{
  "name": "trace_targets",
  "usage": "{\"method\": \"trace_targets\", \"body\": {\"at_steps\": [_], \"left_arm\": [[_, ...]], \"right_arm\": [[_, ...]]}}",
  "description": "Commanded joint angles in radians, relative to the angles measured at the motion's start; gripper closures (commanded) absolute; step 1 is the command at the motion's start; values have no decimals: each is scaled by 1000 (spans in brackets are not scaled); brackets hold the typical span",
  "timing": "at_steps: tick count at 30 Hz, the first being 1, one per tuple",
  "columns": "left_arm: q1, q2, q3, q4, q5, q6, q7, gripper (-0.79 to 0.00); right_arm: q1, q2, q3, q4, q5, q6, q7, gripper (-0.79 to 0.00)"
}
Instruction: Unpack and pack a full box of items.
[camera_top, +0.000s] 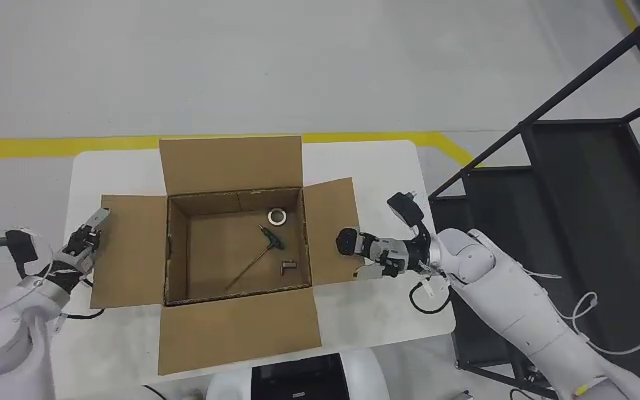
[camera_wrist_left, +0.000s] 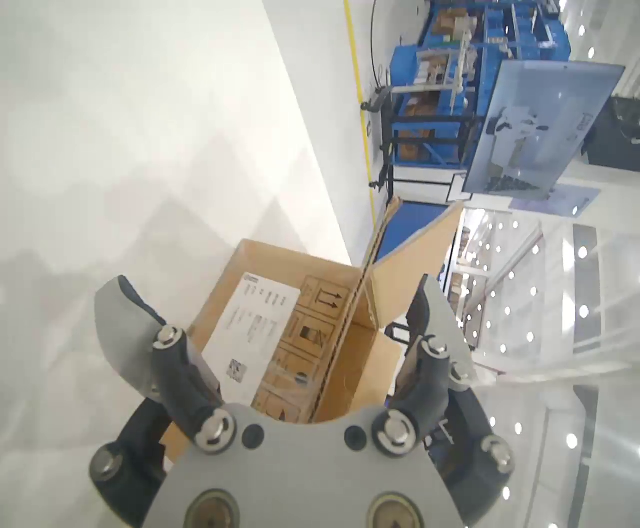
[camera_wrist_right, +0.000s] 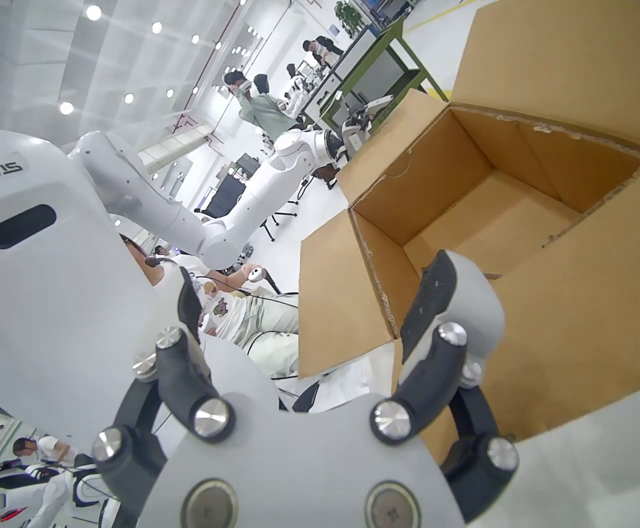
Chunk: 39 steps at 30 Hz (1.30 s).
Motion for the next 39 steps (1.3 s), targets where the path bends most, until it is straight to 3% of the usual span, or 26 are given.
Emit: {"method": "trace_targets", "body": {"at_steps": [1,7,21,30,35,39], "left_arm": [[14,2,-4,-22,-20,-18,-19,-785],[37,4,-8,-66,-94,-46,-37,-785],[86,17,18,-185,-281,-143,-238,-785],[-2,29,130,-129,-230,-124,-238,-785],[-54,32,191,-96,-228,-118,-210,-785],[-54,32,191,-96,-228,-118,-210,-785]], "right_arm": [[-1,8,-6,-12,3,0,0,-785],[-1,28,-29,-50,6,0,0,-785],[24,48,-108,-107,-1,0,0,-785],[53,54,-180,-164,19,0,0,-785],[44,68,-145,-197,38,0,0,-785],[2,87,-68,-226,50,0,0,-785]]}}
